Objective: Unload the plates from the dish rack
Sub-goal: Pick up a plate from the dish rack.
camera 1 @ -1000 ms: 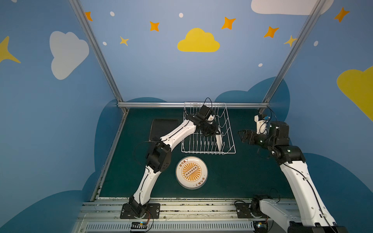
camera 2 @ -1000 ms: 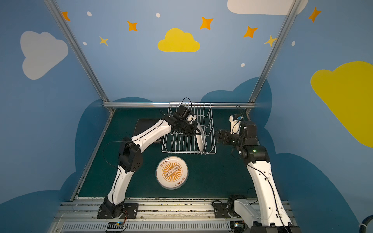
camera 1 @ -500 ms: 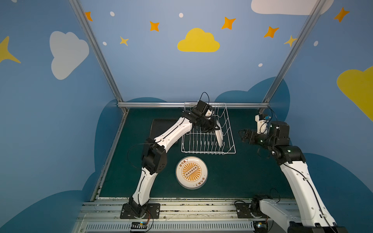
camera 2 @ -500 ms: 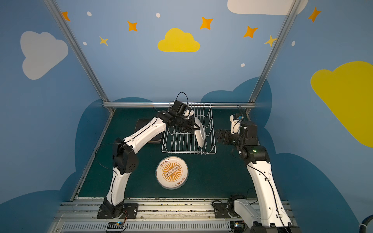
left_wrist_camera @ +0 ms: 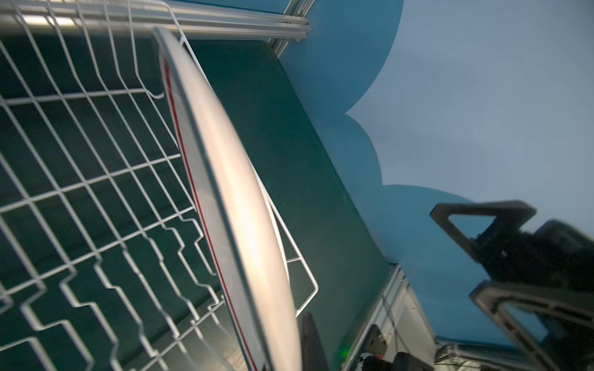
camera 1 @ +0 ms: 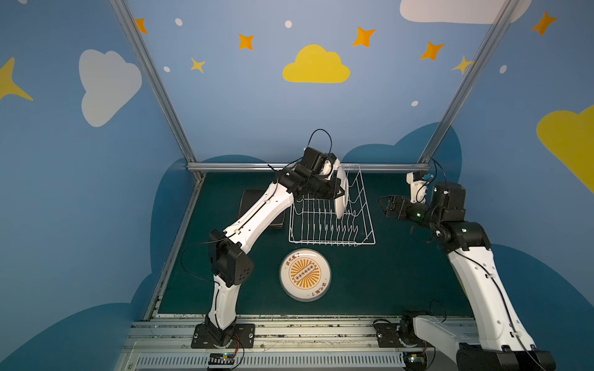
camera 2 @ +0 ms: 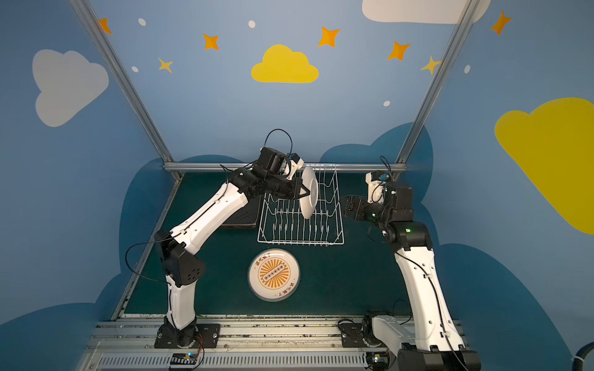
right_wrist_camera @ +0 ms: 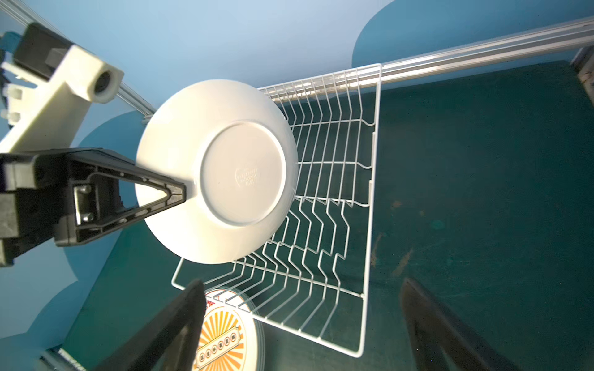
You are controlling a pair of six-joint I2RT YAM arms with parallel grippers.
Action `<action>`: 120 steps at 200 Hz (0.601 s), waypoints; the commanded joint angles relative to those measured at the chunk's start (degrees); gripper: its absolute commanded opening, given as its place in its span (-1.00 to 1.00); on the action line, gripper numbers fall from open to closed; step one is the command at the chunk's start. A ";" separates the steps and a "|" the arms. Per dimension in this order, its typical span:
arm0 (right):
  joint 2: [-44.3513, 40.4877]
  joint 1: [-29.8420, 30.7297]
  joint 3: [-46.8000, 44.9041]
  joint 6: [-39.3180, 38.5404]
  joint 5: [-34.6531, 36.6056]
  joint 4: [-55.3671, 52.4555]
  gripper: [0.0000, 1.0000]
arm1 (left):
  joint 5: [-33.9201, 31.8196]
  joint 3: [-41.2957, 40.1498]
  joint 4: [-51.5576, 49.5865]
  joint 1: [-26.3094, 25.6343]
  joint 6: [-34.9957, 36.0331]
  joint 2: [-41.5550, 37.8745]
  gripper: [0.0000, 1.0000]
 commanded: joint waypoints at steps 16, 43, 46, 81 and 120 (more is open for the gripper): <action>2.13 -0.25 2.81 5.60 -5.91 0.00 0.87 | -8.14 -6.66 4.30 0.22 18.06 -7.78 -0.94; 3.06 -0.24 2.81 10.95 -7.09 2.38 0.87 | -10.05 -15.38 10.21 -0.20 27.87 -12.77 -0.94; 3.24 -0.24 2.78 11.49 -7.48 2.70 0.87 | -10.21 -16.42 10.84 -0.26 29.25 -13.34 -0.94; 4.83 -0.02 3.41 16.46 -9.43 5.47 0.87 | -12.57 -27.45 17.75 -0.92 41.58 -19.98 -0.94; 7.19 1.18 4.05 20.78 -11.70 7.33 0.87 | -17.78 -38.20 24.44 -2.87 55.67 -26.24 -0.94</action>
